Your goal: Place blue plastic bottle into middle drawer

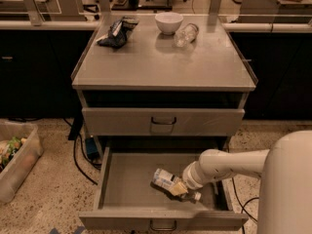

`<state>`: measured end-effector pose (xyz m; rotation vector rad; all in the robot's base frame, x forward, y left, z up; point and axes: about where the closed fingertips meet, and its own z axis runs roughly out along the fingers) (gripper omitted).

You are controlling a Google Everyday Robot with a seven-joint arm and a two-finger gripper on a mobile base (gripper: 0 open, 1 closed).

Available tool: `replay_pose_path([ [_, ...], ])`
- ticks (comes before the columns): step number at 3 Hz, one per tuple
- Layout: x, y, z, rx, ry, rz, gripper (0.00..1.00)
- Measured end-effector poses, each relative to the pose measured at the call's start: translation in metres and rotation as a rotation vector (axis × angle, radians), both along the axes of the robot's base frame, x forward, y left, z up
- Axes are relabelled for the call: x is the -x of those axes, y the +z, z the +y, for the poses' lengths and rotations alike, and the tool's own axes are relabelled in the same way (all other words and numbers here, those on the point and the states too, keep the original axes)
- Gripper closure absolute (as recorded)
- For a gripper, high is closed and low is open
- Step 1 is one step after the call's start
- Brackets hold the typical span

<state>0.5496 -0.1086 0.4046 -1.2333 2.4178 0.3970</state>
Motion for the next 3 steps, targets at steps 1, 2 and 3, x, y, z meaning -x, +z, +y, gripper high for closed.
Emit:
replay_pose_path([
  [1, 0.0, 0.0, 0.0, 0.0, 0.0, 0.0, 1.0],
  [2, -0.004, -0.02, -0.005, 0.02, -0.02, 0.022, 1.0],
  [3, -0.005, -0.026, -0.007, 0.026, -0.025, 0.029, 0.87],
])
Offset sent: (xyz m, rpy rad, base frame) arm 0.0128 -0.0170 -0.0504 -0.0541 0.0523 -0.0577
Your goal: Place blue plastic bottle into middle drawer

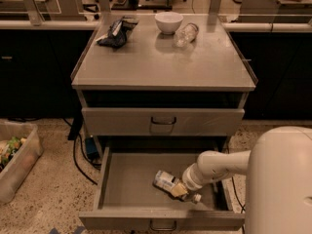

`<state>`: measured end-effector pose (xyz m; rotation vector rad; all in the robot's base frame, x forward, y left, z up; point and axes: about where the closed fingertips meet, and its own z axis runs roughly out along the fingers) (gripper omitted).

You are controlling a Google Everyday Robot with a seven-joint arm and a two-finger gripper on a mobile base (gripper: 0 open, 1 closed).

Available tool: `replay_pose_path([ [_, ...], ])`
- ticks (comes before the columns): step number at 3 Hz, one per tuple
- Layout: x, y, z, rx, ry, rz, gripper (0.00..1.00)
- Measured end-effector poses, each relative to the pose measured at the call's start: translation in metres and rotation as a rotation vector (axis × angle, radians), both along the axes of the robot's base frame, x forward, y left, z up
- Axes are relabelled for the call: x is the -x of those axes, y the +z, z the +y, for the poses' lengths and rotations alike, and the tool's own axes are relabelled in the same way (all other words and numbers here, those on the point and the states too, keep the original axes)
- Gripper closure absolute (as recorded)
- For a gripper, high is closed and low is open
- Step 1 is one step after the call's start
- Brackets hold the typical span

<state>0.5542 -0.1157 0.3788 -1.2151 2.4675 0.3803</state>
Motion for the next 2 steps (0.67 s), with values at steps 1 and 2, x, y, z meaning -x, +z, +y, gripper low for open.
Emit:
replay_pose_path([
  [1, 0.0, 0.0, 0.0, 0.0, 0.0, 0.0, 0.63],
  [2, 0.0, 0.0, 0.0, 0.0, 0.0, 0.0, 0.4],
])
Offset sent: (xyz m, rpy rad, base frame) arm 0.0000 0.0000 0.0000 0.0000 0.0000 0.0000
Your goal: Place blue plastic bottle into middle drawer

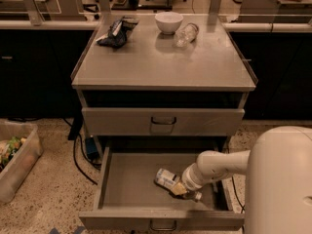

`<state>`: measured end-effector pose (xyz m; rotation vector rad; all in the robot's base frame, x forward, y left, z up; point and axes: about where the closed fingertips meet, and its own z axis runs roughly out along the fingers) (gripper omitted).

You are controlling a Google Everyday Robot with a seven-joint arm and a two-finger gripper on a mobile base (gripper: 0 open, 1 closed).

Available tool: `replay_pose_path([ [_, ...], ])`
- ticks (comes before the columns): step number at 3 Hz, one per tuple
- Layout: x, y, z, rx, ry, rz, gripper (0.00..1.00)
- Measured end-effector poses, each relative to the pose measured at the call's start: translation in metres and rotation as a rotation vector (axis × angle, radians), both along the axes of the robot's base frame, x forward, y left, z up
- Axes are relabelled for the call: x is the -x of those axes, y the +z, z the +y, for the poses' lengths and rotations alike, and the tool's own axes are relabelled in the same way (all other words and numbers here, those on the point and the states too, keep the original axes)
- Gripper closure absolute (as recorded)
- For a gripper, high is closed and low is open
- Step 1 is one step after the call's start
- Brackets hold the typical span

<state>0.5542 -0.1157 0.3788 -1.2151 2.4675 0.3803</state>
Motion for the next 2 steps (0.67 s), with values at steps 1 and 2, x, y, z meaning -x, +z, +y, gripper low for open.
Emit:
replay_pose_path([
  [1, 0.0, 0.0, 0.0, 0.0, 0.0, 0.0, 0.17],
  [2, 0.0001, -0.0001, 0.0001, 0.0, 0.0, 0.0, 0.0],
])
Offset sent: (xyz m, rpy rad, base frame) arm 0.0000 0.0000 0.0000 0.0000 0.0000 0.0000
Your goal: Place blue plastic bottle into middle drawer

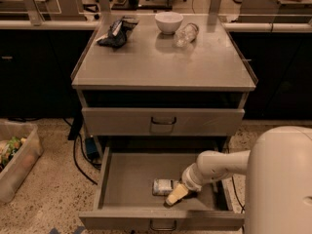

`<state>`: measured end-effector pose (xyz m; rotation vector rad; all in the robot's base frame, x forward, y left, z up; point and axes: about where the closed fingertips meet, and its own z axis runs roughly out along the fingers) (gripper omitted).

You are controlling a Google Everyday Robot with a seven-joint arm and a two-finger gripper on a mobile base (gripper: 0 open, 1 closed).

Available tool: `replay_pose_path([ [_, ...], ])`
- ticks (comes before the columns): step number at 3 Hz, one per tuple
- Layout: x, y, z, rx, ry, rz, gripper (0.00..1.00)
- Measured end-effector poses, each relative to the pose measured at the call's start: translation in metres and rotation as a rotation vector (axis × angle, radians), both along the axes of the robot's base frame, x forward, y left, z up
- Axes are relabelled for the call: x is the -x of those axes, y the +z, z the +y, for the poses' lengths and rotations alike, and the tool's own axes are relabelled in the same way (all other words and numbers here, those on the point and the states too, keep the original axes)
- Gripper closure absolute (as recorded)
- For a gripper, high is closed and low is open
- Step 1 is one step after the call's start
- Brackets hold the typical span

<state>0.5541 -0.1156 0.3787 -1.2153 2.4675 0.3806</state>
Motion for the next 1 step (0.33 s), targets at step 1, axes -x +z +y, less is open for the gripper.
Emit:
replay_pose_path([
  [1, 0.0, 0.0, 0.0, 0.0, 0.0, 0.0, 0.0],
])
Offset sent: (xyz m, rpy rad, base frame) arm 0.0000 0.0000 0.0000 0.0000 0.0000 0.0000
